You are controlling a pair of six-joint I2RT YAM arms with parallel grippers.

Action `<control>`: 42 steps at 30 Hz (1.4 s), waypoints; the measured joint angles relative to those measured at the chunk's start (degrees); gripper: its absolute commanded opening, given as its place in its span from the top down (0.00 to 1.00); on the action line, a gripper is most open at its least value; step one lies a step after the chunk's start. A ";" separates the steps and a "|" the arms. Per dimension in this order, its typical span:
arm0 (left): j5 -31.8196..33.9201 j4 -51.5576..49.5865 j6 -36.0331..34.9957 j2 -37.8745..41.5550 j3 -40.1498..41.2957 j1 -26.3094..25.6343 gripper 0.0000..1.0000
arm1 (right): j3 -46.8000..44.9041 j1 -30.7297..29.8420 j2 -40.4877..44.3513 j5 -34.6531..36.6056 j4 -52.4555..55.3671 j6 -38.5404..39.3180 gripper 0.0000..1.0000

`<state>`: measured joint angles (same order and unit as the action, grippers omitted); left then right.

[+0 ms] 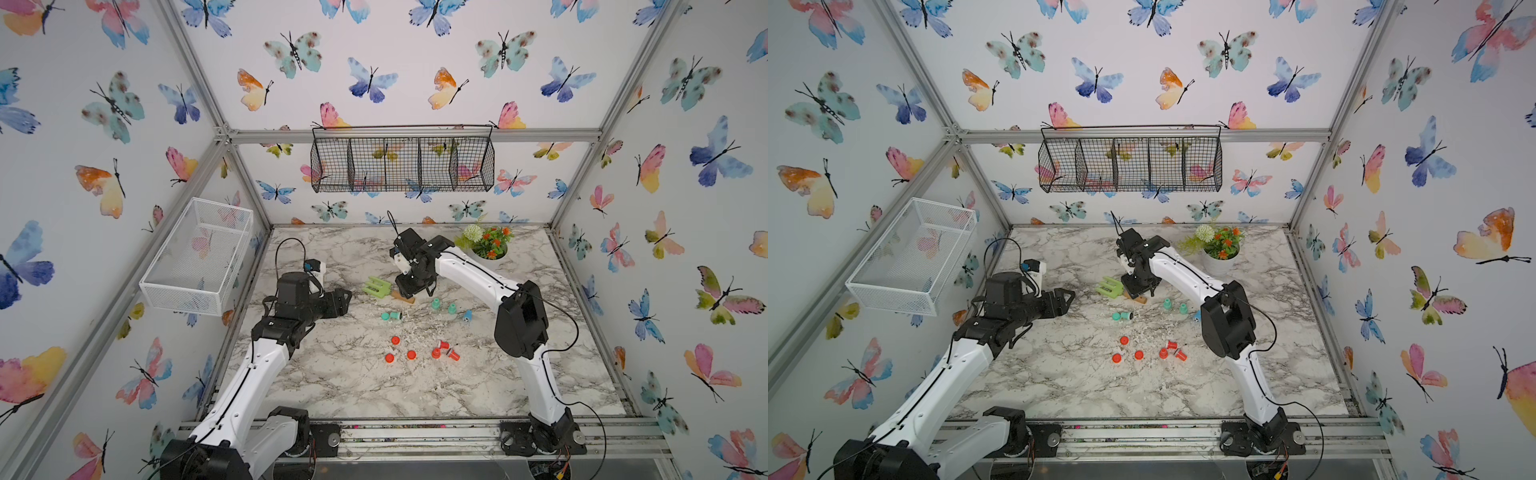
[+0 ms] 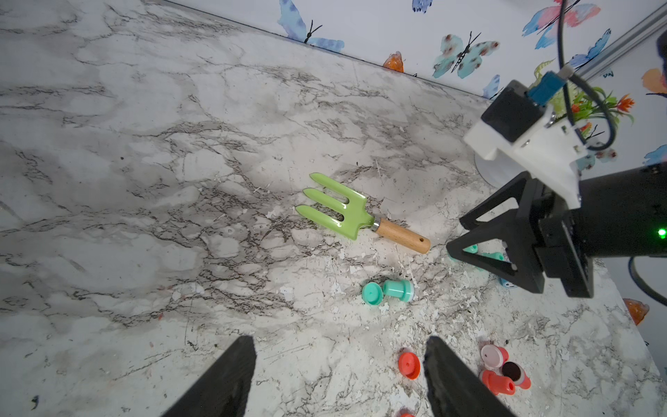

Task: Close the stamp cap
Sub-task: Place the stamp at the center of the board, then adjust the stamp at the center of the board.

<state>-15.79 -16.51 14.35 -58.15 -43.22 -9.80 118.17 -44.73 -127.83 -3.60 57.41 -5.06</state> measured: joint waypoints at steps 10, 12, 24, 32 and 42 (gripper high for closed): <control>0.00 0.00 0.00 0.02 0.00 0.00 0.24 | 4.04 -4.11 -9.20 -1.66 -0.87 2.56 0.55; 0.00 0.00 0.00 0.00 0.00 0.00 0.24 | 4.04 -4.11 -10.14 -1.62 -0.87 2.71 0.56; 0.00 0.00 0.00 0.00 0.00 0.00 0.24 | 4.04 -4.00 -11.58 -1.57 -0.79 2.78 0.60; 0.00 0.00 0.00 0.02 0.00 0.00 0.24 | 4.04 -4.00 -11.58 -1.55 0.98 2.73 0.62; 0.00 0.00 0.00 0.00 0.00 0.00 0.24 | 4.04 -4.11 -11.58 -0.81 3.06 2.67 0.65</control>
<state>-15.79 -16.51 14.35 -58.15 -43.22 -9.80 122.21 -48.84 -139.41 -4.40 60.47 -2.39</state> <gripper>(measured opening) 0.760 0.358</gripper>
